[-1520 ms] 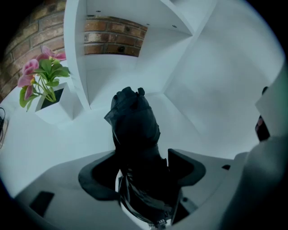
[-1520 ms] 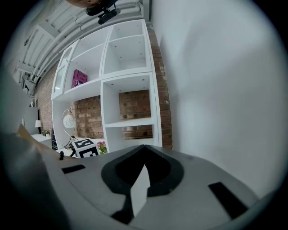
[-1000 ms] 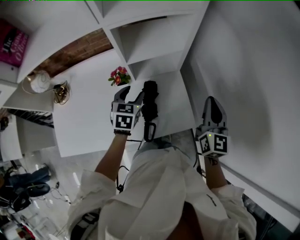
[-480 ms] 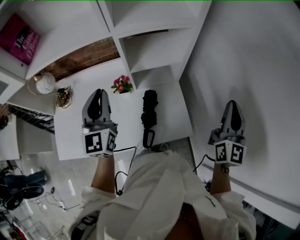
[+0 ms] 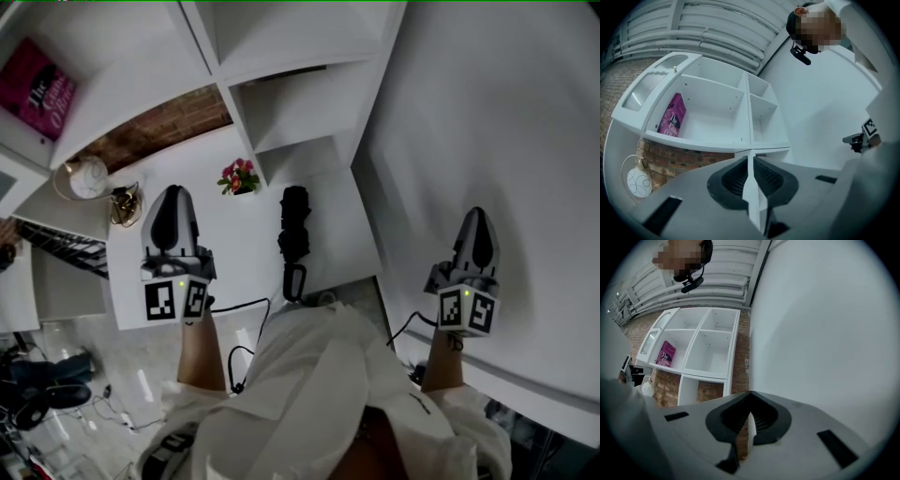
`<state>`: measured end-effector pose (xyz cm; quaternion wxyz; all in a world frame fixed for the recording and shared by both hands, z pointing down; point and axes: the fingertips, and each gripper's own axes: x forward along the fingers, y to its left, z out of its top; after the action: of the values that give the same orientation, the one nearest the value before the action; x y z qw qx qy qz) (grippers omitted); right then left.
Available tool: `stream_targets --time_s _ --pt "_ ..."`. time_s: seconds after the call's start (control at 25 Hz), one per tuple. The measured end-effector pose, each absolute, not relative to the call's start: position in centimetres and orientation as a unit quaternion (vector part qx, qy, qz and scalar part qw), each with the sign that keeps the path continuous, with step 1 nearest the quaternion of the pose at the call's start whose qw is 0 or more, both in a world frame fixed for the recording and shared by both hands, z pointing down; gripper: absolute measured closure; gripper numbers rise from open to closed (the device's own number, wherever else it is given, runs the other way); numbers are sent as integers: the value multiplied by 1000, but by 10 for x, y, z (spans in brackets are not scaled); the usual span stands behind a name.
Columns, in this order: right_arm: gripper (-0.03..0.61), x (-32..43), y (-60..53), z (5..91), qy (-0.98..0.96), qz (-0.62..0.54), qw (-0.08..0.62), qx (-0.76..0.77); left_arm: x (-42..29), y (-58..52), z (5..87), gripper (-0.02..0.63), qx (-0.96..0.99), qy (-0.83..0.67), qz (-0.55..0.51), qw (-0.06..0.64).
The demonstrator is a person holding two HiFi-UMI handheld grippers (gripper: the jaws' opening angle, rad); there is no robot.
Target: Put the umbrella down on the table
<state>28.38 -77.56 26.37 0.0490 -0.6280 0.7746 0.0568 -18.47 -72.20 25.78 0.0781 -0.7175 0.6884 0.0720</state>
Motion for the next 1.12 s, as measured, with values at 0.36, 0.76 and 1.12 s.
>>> stream_targets --time_s 0.36,0.76,1.12 --pt "560 290 -772 266 770 53 47 -634 -166 -731 266 558 -737 671 56 64" --pt "560 287 -771 267 772 49 46 -632 -155 -736 267 558 -750 656 54 56" --pt "560 282 -774 274 773 44 34 -632 -156 -740 276 558 -750 658 56 46"
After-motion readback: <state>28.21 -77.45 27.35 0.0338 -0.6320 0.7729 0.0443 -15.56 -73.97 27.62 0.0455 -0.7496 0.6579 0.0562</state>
